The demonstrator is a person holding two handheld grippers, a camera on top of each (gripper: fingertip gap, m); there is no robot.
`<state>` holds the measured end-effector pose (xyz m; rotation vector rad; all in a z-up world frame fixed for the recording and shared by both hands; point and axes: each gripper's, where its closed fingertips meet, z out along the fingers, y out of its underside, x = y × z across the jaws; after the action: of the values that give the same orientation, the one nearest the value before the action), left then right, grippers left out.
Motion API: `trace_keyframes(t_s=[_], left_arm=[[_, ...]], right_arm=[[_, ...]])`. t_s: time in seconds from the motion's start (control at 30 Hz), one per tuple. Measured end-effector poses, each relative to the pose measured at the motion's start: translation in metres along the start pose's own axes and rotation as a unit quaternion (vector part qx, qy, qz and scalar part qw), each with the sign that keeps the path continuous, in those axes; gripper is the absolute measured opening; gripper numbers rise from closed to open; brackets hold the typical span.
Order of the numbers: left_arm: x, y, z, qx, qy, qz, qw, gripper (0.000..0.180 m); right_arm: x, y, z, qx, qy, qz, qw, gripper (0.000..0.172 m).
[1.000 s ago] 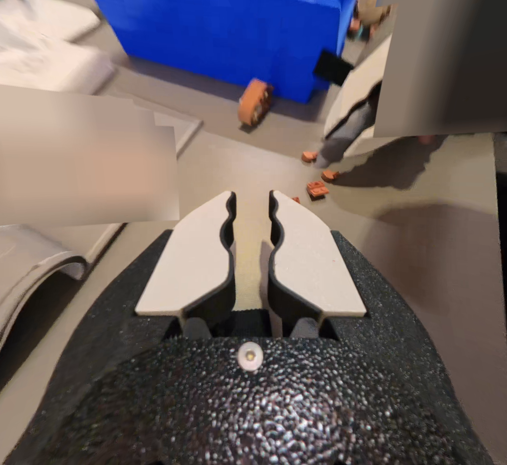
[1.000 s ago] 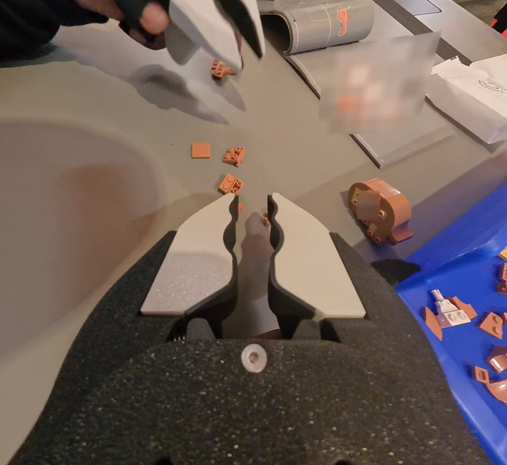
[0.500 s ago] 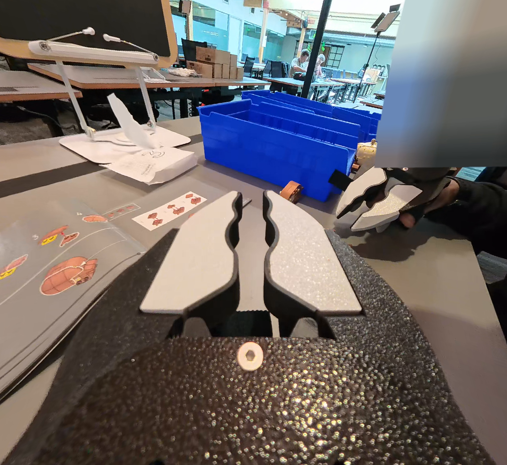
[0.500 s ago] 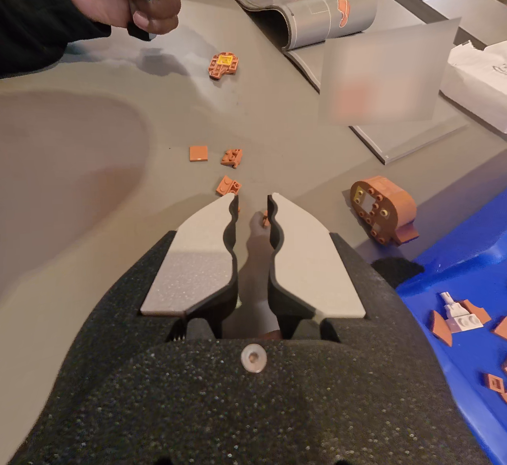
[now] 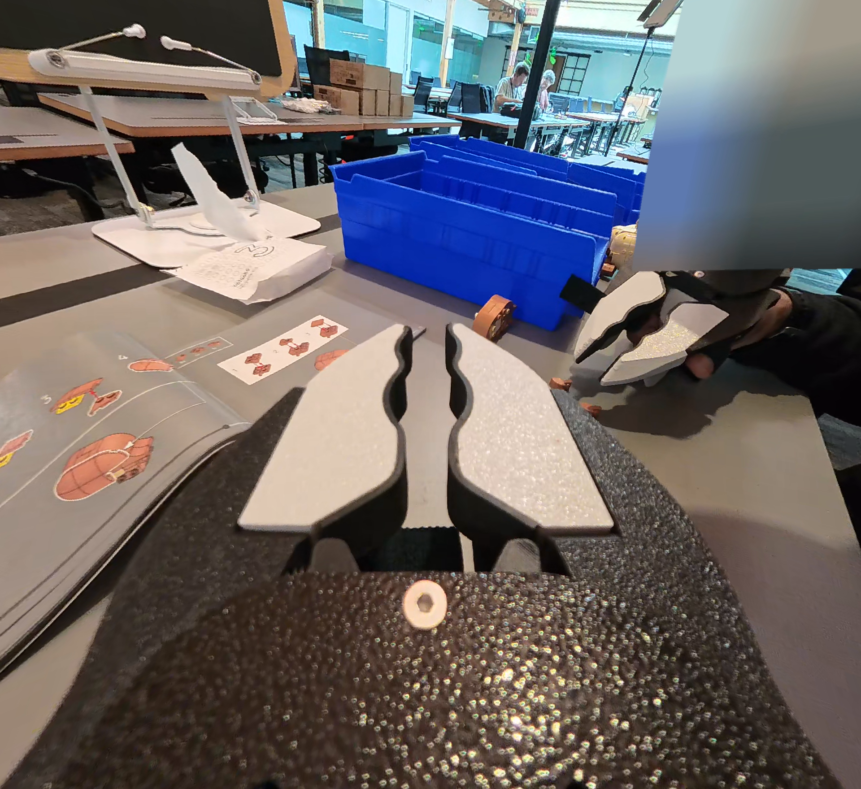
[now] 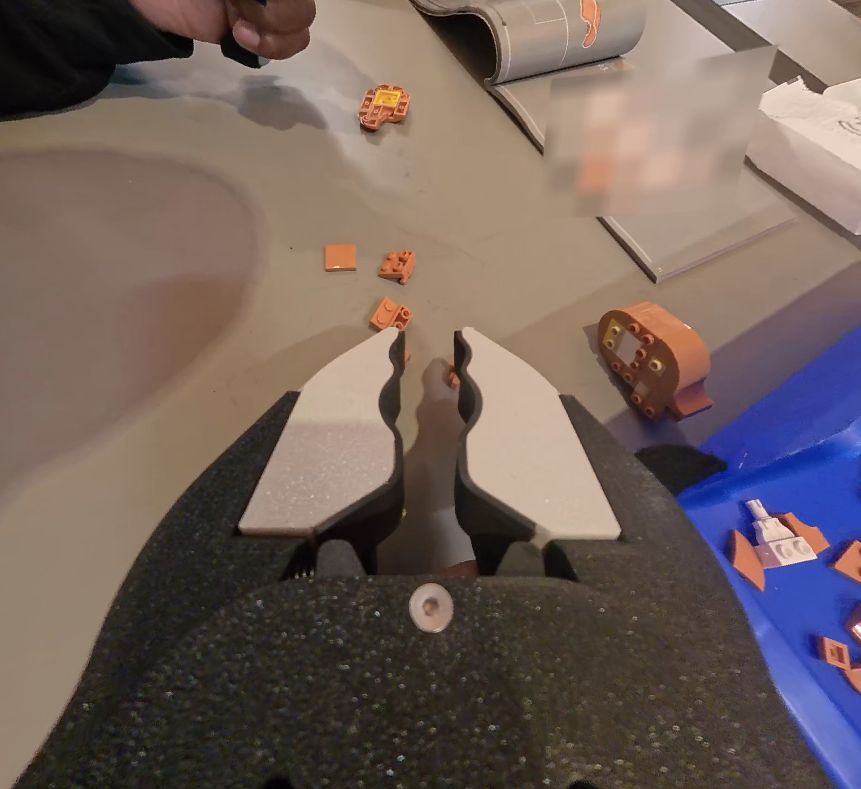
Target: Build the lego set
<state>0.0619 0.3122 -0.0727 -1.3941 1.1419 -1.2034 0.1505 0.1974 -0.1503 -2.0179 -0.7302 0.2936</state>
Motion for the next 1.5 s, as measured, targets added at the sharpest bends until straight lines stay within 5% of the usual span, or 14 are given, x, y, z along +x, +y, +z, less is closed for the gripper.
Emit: trace_keyframes(t_s=[0.8, 1.07, 1.5], left_arm=[[0.019, 0.025, 0.011, -0.077, 0.041, 0.023, 0.996, 0.014], [0.062, 0.083, 0.013, -0.254, 0.105, 0.143, 0.951, 0.024], [0.085, 0.112, 0.018, -0.350, 0.159, 0.186, 0.904, 0.028]], right_arm=[[0.001, 0.002, 0.002, -0.007, 0.003, 0.000, 1.000, 0.020], [0.006, -0.004, -0.005, 0.024, 0.002, 0.030, 0.999, 0.020], [0.003, -0.004, -0.004, 0.019, 0.000, 0.018, 1.000, 0.020]])
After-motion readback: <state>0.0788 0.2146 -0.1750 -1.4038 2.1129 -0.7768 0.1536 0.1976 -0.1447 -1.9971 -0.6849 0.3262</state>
